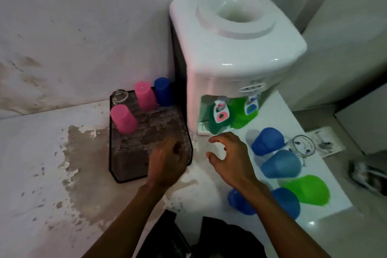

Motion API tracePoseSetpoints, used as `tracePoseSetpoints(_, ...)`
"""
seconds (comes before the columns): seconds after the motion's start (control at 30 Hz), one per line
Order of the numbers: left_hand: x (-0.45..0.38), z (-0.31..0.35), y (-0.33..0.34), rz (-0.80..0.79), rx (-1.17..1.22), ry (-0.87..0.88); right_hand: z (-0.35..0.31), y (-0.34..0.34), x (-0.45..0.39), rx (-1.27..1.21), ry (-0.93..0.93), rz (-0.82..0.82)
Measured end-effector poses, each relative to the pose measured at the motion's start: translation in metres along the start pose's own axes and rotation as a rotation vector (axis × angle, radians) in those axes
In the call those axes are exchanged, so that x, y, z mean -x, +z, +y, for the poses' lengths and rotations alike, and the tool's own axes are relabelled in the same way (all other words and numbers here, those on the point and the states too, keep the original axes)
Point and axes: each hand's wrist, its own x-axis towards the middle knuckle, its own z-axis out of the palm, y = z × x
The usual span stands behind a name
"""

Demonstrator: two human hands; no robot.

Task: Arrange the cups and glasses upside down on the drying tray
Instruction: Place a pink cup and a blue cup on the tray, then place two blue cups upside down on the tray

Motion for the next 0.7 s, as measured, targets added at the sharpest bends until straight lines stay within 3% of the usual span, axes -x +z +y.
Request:
tracePoseSetpoints(0.2,0.03,0.06,0.05,-0.805,0.044,0.061,0.05,-0.056,0.036,-0.059,0.137,0.052)
tracePoseSetpoints(0.27,0.035,0.074,0.064,-0.941,-0.039,0.124,0.064,-0.072,0.049,-0.076,0.178,0.062)
tracePoseSetpoints(0.47,0.043,0.097,0.096,-0.961,-0.187,0.202,0.105,-0.105,0.091,0.055,0.322,-0.068)
tracePoseSetpoints(0.7,0.04,0.085,0.095,-0.889,-0.054,0.121,0.112,-0.103,0.112,0.249,0.321,-0.201)
